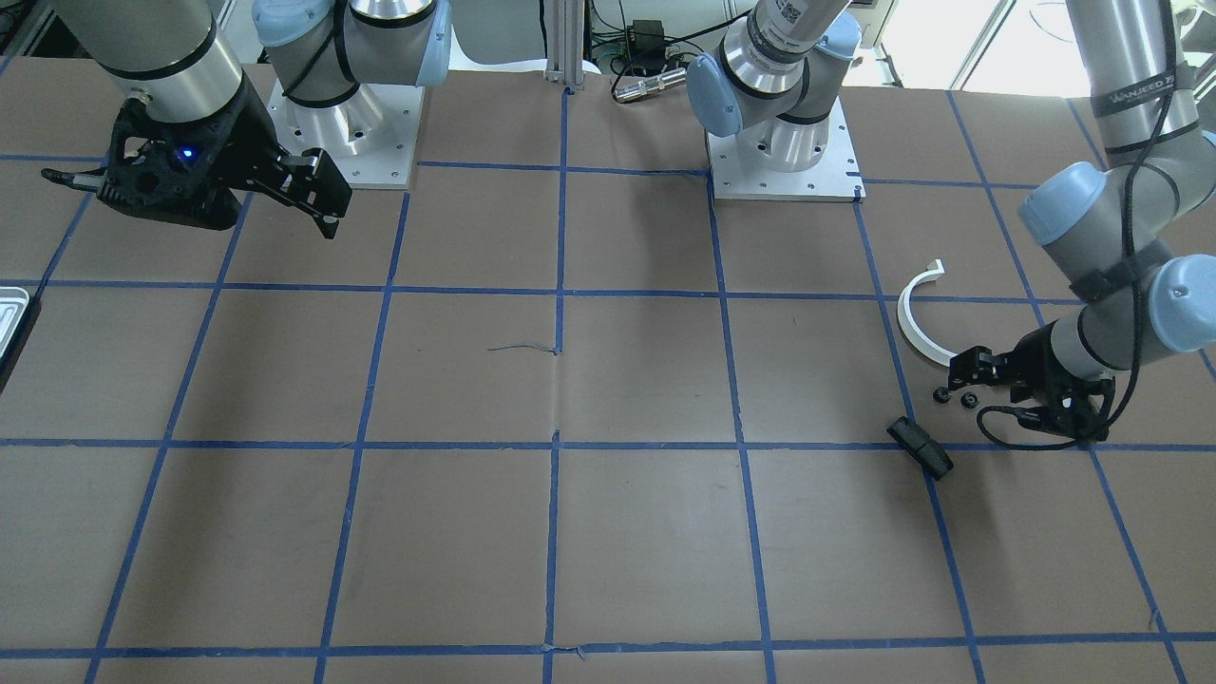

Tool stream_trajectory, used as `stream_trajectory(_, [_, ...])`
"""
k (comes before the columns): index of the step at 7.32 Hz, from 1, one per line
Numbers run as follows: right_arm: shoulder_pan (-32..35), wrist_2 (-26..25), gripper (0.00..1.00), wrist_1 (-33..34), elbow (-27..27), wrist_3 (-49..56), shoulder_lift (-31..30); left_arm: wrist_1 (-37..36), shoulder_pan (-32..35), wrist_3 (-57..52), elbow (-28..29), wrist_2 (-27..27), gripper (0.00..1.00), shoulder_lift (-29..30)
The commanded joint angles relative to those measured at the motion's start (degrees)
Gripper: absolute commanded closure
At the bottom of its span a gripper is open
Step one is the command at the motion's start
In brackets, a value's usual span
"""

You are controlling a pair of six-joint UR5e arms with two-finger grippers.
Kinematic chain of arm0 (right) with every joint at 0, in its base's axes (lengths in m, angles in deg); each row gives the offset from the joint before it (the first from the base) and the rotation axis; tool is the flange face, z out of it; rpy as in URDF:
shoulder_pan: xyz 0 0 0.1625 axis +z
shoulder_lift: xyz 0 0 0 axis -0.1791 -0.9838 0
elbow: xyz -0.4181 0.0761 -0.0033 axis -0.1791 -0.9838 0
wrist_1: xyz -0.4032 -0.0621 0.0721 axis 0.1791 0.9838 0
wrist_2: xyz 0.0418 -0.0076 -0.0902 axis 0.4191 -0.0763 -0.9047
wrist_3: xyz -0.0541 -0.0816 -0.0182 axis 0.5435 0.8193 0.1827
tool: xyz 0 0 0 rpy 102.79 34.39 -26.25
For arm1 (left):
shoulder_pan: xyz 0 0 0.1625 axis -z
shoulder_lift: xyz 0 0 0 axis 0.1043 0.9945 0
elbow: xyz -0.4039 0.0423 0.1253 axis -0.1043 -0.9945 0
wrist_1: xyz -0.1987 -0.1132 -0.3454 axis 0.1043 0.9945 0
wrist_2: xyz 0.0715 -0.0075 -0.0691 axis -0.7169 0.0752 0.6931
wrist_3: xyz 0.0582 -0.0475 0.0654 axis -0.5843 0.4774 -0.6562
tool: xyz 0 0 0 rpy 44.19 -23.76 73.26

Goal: Place bearing gear from tray to pile

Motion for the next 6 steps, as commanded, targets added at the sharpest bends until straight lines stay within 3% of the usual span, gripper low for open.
stream_trajectory(1, [0.0, -0.18, 0.0, 0.0, 0.0, 0.0, -0.07, 12.69, 7.33, 13.1, 7.21, 2.89, 0.0, -5.21])
stream_trajectory(3, [0.0, -0.27, 0.0, -0.09, -0.09, 0.0, 0.02, 23.43, 17.17, 31.44, 16.44, 6.74, 0.0, -8.03])
stream_trajectory(4, [0.0, -0.27, 0.0, 0.0, 0.0, 0.0, 0.02, 24.95, 21.65, 39.55, 19.53, 7.28, 0.0, -8.65])
stream_trajectory(6, [0.0, -0.44, 0.0, 0.0, -0.09, 0.0, 0.02, 24.45, 29.48, 42.44, 20.62, 7.03, 0.0, -11.81])
